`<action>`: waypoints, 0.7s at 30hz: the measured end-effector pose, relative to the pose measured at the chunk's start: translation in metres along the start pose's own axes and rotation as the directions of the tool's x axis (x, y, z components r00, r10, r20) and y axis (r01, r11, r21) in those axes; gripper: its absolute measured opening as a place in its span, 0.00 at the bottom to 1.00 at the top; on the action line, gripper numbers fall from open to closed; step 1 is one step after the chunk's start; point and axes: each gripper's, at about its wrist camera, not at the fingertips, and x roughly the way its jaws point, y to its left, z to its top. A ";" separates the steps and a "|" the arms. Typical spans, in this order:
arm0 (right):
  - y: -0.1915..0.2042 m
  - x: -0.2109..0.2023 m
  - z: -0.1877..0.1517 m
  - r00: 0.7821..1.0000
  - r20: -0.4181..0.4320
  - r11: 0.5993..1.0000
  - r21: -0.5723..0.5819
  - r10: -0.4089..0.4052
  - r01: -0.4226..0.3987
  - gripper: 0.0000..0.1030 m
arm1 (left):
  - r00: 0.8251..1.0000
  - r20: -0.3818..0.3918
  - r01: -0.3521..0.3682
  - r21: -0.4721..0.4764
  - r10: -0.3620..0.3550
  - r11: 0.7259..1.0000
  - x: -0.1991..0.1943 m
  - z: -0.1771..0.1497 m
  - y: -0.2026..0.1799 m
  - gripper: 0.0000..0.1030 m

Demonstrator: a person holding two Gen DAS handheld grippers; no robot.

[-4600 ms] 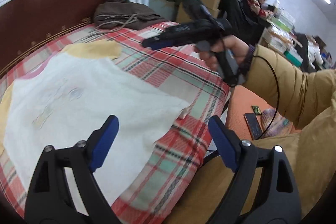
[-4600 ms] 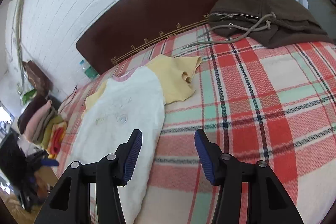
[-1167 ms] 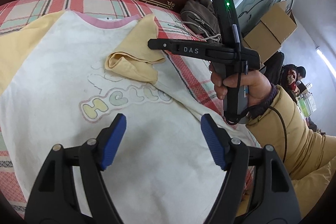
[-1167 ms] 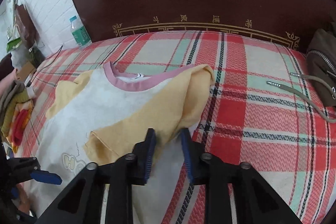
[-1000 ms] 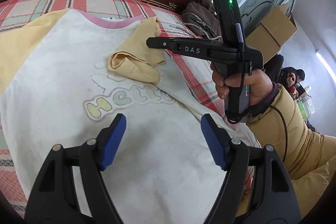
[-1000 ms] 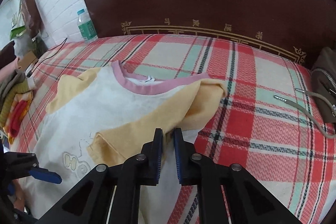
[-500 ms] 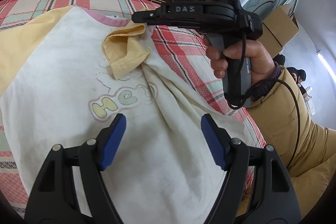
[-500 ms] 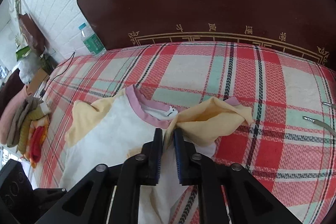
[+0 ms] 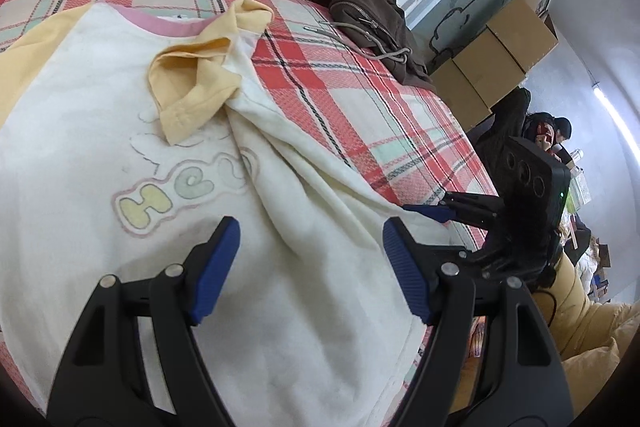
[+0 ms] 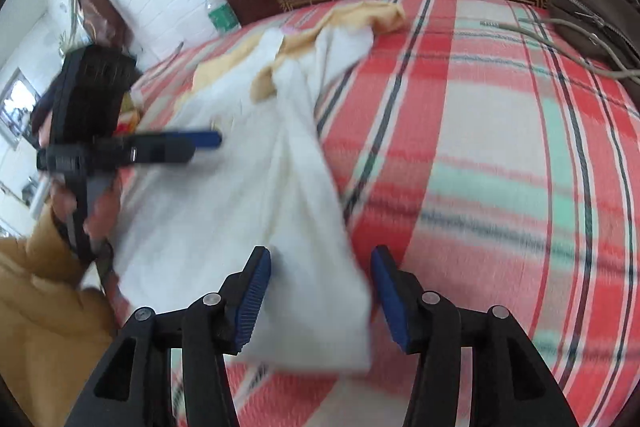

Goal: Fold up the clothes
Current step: 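Grasp the other yellow sleeve with the right tool and fold it onto the body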

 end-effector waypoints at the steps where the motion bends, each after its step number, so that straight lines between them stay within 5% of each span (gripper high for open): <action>1: 0.006 -0.001 -0.005 0.999 0.017 1.000 -0.013 -0.028 0.028 0.37 | 1.000 -0.007 0.005 0.002 -0.005 1.000 0.002 -0.001 -0.003 0.73; 3: 0.013 -0.002 -0.009 0.998 0.037 0.998 -0.015 -0.058 0.058 0.06 | 1.000 -0.015 0.000 0.006 0.000 1.000 0.005 -0.004 -0.008 0.73; 11: 0.041 -0.088 -0.034 0.977 0.199 0.997 -0.013 -0.077 0.081 0.05 | 0.996 -0.056 0.074 0.073 -0.070 0.995 0.013 -0.021 -0.043 0.76; 17: 0.088 -0.070 -0.056 0.979 0.066 0.963 -0.176 -0.195 0.203 0.08 | 0.983 -0.130 0.142 0.094 -0.129 0.985 0.032 -0.035 -0.060 0.77; 21: 0.091 -0.055 -0.062 0.991 0.006 0.970 -0.204 -0.135 0.133 0.11 | 0.984 -0.125 0.138 0.075 -0.128 0.988 0.027 -0.038 -0.056 0.77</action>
